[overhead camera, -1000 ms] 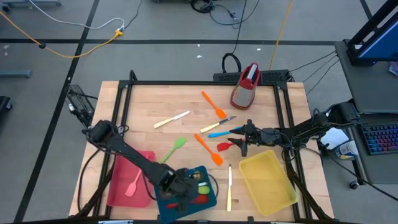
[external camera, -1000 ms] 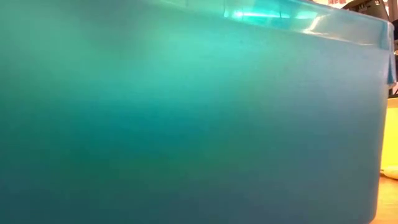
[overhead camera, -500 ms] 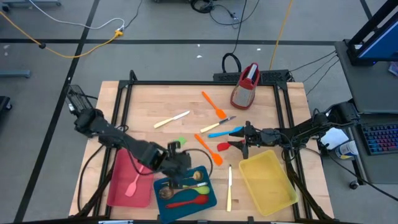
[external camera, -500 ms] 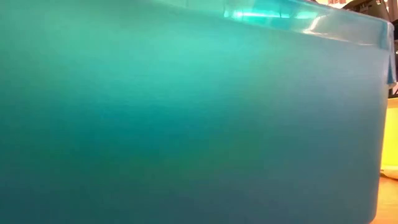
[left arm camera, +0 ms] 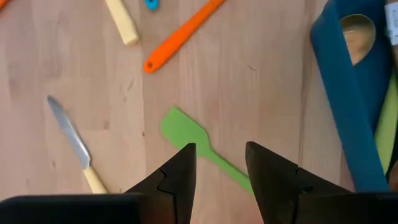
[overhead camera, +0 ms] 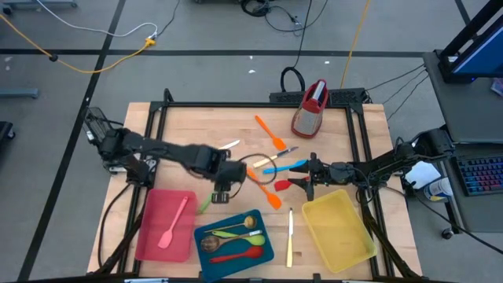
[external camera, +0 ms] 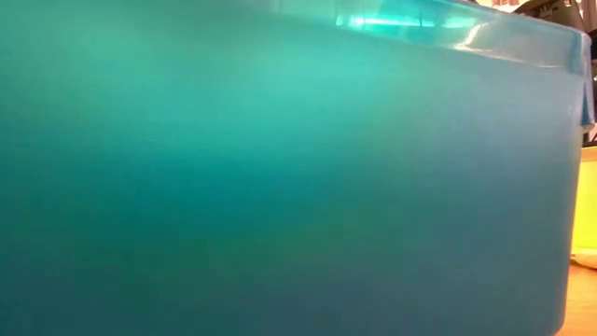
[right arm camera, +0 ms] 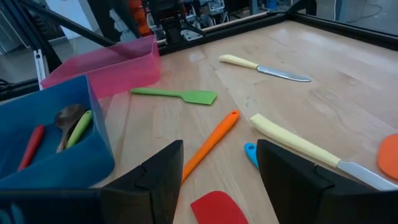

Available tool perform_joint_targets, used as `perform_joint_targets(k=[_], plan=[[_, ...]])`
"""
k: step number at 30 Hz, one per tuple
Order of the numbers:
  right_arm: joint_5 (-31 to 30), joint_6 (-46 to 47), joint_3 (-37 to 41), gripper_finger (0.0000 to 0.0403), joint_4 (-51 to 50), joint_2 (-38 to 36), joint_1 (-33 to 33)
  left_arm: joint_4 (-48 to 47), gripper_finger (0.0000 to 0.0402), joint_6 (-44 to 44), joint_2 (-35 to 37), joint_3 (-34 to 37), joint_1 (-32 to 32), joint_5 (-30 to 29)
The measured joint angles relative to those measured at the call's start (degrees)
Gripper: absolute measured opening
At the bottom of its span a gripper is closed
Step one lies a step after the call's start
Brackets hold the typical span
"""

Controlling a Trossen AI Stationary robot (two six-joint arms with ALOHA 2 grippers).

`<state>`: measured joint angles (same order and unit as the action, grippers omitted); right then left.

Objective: Pick & Place Kitchen Items
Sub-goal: Adjust the blue bin

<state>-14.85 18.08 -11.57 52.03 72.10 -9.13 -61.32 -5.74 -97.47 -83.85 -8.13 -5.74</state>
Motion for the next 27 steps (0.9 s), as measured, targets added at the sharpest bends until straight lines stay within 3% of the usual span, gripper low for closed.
perform_joint_targets(k=[5, 11, 16, 23, 27], plan=[[-0.01, -1.17, 0.00, 0.0196, -0.01, 0.00, 0.00, 3.22, 0.0145, 6.65, 0.05, 1.03, 4.74, 3.30], [-0.02, -1.24, 0.00, 0.0196, -0.02, 0.00, 0.00, 11.46, 0.0145, 8.49, -0.07, 8.01, 7.20, 10.00], [-0.02, -1.23, 0.00, 0.0196, -0.03, 0.00, 0.00, 21.33, 0.0145, 8.63, -0.07, 14.35, 6.08, 16.17], [-0.02, -1.20, 0.00, 0.0196, -0.04, 0.00, 0.00, 33.17, 0.0145, 7.48, -0.07, 22.89, 3.01, 16.98], [-0.02, 0.15, 0.00, 0.0196, -0.03, 0.00, 0.00, 40.08, 0.0145, 5.58, -0.07, 26.47, 1.24, 20.54]])
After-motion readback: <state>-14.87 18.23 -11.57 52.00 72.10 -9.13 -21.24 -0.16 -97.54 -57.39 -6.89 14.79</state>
